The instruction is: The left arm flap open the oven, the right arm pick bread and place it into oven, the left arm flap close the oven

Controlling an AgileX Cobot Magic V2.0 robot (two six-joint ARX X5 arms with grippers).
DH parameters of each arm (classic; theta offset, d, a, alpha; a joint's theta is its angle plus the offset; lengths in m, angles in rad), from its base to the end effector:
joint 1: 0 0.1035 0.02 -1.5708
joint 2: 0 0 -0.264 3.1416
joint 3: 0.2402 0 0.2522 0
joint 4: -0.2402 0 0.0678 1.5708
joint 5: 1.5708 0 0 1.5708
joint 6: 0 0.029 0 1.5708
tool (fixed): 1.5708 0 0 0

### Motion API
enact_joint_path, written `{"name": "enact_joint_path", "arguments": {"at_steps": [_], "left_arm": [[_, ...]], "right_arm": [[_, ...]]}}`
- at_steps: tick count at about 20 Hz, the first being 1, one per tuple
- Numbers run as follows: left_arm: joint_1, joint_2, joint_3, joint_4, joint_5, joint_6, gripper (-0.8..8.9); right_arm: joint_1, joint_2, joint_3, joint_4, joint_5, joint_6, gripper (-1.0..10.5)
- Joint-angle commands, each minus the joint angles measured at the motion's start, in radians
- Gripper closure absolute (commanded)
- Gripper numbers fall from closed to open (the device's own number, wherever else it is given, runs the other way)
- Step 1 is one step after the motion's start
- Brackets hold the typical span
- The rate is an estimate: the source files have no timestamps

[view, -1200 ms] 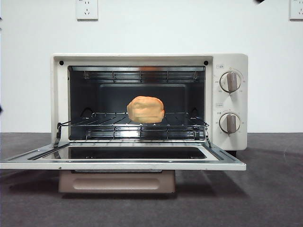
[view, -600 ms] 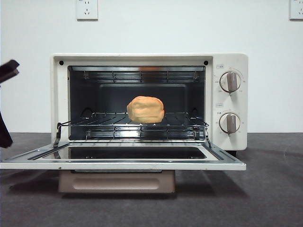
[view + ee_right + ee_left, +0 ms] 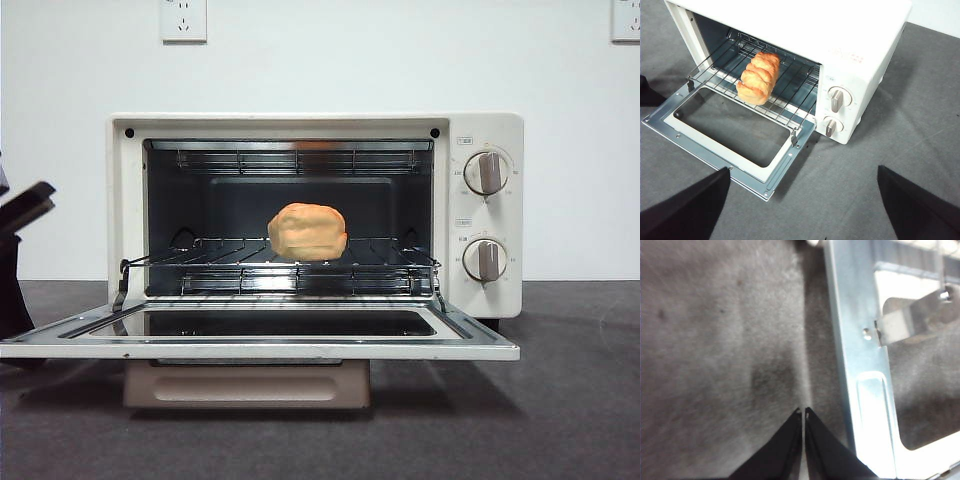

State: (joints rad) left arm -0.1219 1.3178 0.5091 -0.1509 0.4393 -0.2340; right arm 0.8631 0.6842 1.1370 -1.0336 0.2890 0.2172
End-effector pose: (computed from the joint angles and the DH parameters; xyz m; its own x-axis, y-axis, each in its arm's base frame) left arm 0.2173 -0.0390 0.1463 0.4638 -0.4853 -0.7412 0.1542 0.8681 -0.4719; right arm 0.0644 0.0625 0.3790 0.7375 0.4236 -0.5259 -0.4831 0.8751 0.0275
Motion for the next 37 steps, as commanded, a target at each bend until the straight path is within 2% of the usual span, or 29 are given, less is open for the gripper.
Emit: {"name": "enact_joint_path", "arguments": {"at_steps": [1,11,19,33,37], "left_arm": [[0.0,0.039,0.0,0.032,0.05,0.016,7.99],[0.01,0.089,0.0,0.094,0.232,0.004,7.99],[0.058,0.086,0.001,0.222,0.382,-0.083,7.99],[0.139,0.037,0.002,0.477,0.409,-0.253,7.98],[0.148,0.024,0.002,0.544,0.409,-0.278,7.98]], "right_arm": [[0.009,0.005,0.018,0.006,0.003,0.011,4.8],[0.009,0.005,0.018,0.006,0.003,0.03,4.8],[0.009,0.005,0.018,0.006,0.004,0.038,4.8],[0.009,0.006,0.018,0.007,0.004,0.064,4.8],[0.009,0.006,0.018,0.007,0.004,0.071,4.8]]}}
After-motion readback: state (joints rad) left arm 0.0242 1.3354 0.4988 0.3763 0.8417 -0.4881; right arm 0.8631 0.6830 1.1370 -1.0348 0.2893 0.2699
